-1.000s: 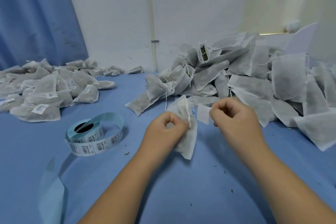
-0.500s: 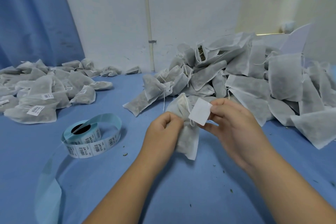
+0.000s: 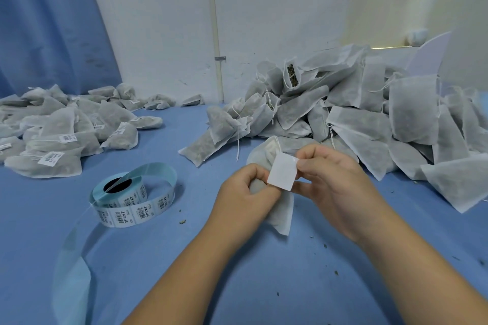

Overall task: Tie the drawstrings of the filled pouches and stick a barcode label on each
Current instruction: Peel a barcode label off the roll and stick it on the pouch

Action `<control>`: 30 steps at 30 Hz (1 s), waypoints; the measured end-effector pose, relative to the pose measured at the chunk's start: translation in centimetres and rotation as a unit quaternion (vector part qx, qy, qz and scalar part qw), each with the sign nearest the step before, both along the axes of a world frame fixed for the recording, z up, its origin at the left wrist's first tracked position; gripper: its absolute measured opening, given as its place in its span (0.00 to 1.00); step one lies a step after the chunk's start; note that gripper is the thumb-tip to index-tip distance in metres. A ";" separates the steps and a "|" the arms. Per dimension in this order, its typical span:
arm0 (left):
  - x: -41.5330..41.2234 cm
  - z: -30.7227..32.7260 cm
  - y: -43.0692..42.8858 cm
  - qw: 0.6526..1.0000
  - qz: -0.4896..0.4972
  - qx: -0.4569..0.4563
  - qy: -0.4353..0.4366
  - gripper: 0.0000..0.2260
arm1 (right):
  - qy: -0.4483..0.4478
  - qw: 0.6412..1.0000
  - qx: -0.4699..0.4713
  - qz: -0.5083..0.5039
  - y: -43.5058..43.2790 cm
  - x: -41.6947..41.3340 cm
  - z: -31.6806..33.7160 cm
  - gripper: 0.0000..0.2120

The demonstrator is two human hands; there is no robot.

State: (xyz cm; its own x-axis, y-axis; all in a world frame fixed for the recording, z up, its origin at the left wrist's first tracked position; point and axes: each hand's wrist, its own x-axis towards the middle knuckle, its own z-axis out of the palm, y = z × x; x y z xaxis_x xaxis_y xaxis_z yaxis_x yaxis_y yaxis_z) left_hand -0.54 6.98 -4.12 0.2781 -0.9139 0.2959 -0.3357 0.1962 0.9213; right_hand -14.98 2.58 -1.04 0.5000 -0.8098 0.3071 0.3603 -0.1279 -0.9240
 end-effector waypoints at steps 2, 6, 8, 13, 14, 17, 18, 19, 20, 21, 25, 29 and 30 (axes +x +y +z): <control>0.1 0.0 0.0 1.000 0.005 0.000 -0.003 0.14 | -0.003 1.000 0.006 0.000 0.0 -0.1 0.0 0.13; 0.1 -0.1 -0.1 1.000 0.009 -0.002 0.002 0.14 | -0.014 0.999 0.031 0.019 -0.2 -0.3 0.1 0.05; 0.1 -0.2 -0.2 1.000 0.017 -0.006 -0.009 0.12 | -0.012 0.999 0.031 0.032 -0.2 -0.4 0.2 0.04; 0.3 -0.2 -0.1 0.998 0.019 -0.024 -0.058 0.12 | -0.004 0.998 0.025 0.057 -0.1 -0.6 0.2 0.07; 0.3 -0.2 -0.1 0.997 0.018 -0.028 -0.072 0.13 | -0.003 0.998 0.025 0.061 -0.1 -0.6 0.2 0.07; 0.3 -0.3 -0.1 0.994 0.016 -0.033 -0.102 0.14 | 0.001 0.997 0.029 0.069 -0.1 -0.6 0.2 0.06; 0.4 -0.4 -0.1 0.994 0.016 -0.031 -0.108 0.14 | 0.003 0.997 0.031 0.070 0.0 -0.6 0.2 0.06; 0.4 -0.4 -0.2 0.993 0.016 -0.031 -0.112 0.12 | 0.005 0.997 0.034 0.071 0.0 -0.6 0.2 0.06; 0.5 -0.3 -0.2 0.993 0.018 -0.029 -0.116 0.10 | 0.006 0.997 0.037 0.073 0.0 -0.5 0.2 0.06; 0.5 -0.3 -0.2 0.993 0.021 -0.027 -0.114 0.08 | 0.006 0.996 0.041 0.074 0.0 -0.5 0.2 0.06; 0.6 -0.2 -0.3 0.998 0.032 -0.001 -0.049 0.11 | 0.010 0.998 0.052 0.032 -0.2 -0.6 0.4 0.08; 0.7 0.0 -0.3 0.999 0.044 0.015 0.002 0.08 | -0.018 0.995 0.057 -0.078 -0.5 -1.1 0.6 0.14; 0.8 0.1 -0.3 0.999 0.047 0.018 0.011 0.08 | -0.014 0.993 0.044 -0.112 -0.5 -1.2 0.6 0.15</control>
State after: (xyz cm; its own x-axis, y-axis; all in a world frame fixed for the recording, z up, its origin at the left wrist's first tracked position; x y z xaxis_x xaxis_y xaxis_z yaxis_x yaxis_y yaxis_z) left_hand 0.21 6.72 -4.06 0.3697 -0.8931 0.2563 -0.3316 0.1309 0.9343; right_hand -16.19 2.06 -0.43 0.2974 -0.9238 0.2411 0.3581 -0.1262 -0.9251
